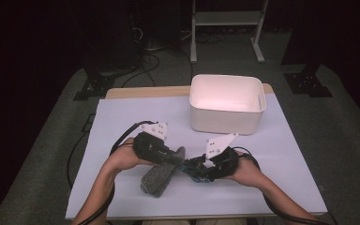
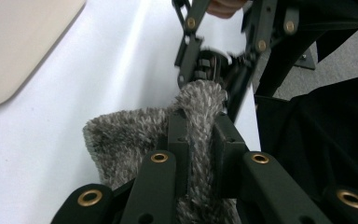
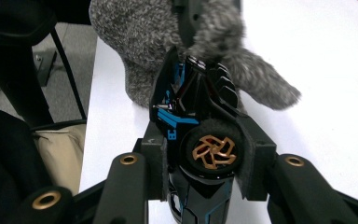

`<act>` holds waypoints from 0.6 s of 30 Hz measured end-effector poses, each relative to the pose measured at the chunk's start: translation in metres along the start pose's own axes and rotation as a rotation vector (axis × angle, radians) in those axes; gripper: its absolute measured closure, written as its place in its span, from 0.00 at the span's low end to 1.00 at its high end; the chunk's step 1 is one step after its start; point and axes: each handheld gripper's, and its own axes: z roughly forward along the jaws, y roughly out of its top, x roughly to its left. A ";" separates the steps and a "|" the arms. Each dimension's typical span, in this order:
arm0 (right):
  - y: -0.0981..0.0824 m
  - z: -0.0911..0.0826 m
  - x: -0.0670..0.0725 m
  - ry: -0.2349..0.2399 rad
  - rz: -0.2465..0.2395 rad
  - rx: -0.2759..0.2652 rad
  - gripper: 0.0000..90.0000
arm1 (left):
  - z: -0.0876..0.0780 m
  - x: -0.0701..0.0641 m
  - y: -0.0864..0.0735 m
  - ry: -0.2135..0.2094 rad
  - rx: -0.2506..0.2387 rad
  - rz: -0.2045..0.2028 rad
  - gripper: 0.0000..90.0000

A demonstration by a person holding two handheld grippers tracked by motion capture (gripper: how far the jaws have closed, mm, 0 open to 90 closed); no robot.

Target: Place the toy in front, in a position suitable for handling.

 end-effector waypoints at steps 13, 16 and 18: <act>-0.011 -0.008 0.000 -0.001 0.002 -0.043 0.67 | 0.011 -0.003 0.017 -0.030 0.014 0.042 0.89; -0.012 -0.008 0.001 -0.001 0.009 -0.049 0.67 | 0.012 -0.006 0.026 -0.023 0.035 0.059 0.90; -0.013 -0.008 0.001 -0.002 0.007 -0.054 0.67 | 0.012 -0.006 0.028 -0.023 0.039 0.059 0.90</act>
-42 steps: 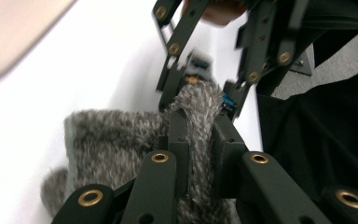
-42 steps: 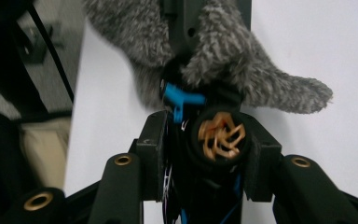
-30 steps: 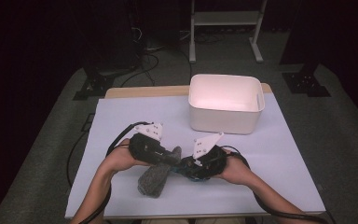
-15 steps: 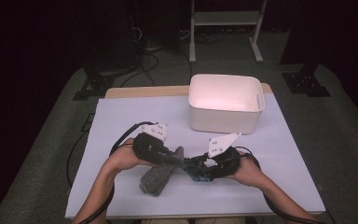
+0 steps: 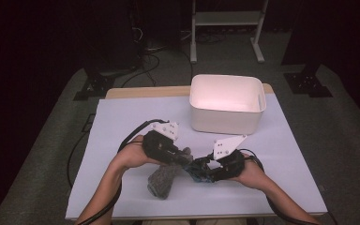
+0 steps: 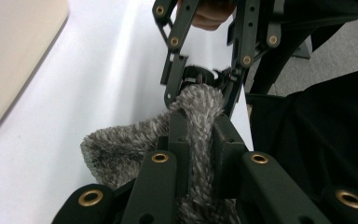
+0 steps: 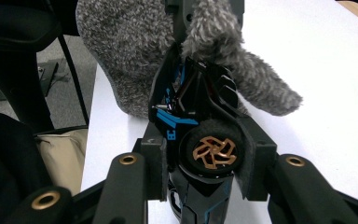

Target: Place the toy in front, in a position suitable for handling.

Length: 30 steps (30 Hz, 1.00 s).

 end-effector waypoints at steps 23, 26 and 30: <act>-0.006 -0.004 0.000 -0.001 0.003 -0.027 0.67 | 0.008 0.005 0.024 -0.025 0.022 0.015 0.90; -0.006 -0.005 0.000 -0.001 0.005 -0.024 0.67 | 0.005 0.008 0.012 -0.016 0.025 -0.014 0.90; -0.004 -0.004 -0.001 0.001 0.006 -0.018 0.67 | 0.001 0.011 -0.002 -0.012 0.005 -0.041 0.89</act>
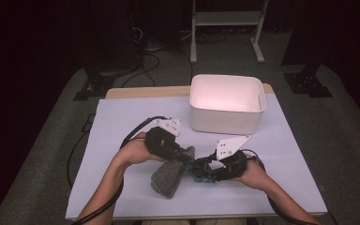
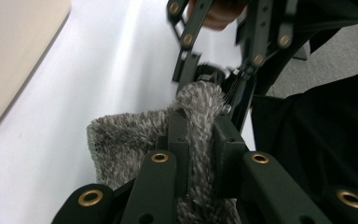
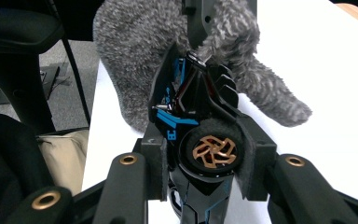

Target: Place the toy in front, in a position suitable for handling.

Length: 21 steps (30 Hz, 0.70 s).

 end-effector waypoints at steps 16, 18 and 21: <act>0.002 0.004 -0.002 0.010 0.002 -0.002 0.67 | -0.003 -0.004 0.001 -0.008 0.000 0.023 0.89; 0.003 0.005 -0.001 0.009 0.000 0.002 0.67 | -0.001 -0.007 0.011 -0.007 0.009 0.050 0.89; 0.003 0.006 -0.001 0.008 -0.003 0.004 0.67 | 0.001 -0.011 0.024 -0.024 0.009 0.077 0.89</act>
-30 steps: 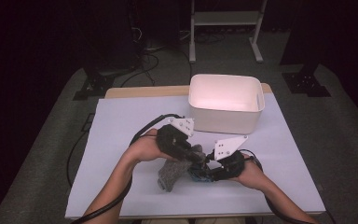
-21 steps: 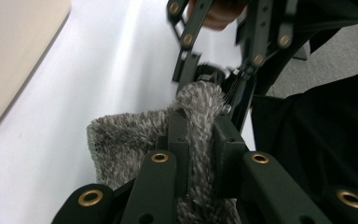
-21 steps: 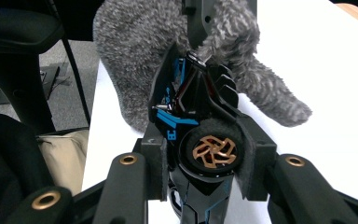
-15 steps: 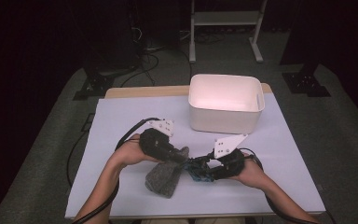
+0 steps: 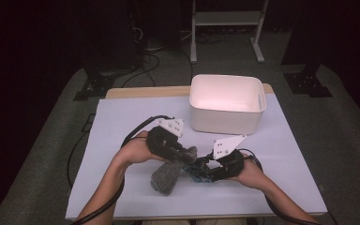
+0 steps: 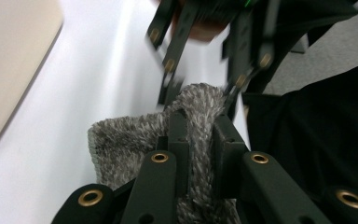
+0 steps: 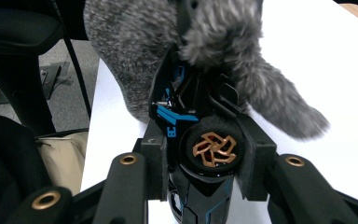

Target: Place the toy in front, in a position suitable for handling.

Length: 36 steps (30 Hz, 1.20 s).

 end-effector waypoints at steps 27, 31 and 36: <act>0.000 0.000 -0.001 -0.002 0.005 -0.010 0.67 | -0.004 0.009 -0.060 0.004 -0.095 -0.140 0.89; 0.006 0.007 0.000 -0.001 -0.002 0.000 0.67 | -0.008 0.008 -0.068 -0.007 -0.110 -0.146 0.89; 0.016 0.018 0.002 0.004 -0.028 0.030 0.68 | -0.016 0.004 -0.076 0.001 -0.117 -0.147 0.89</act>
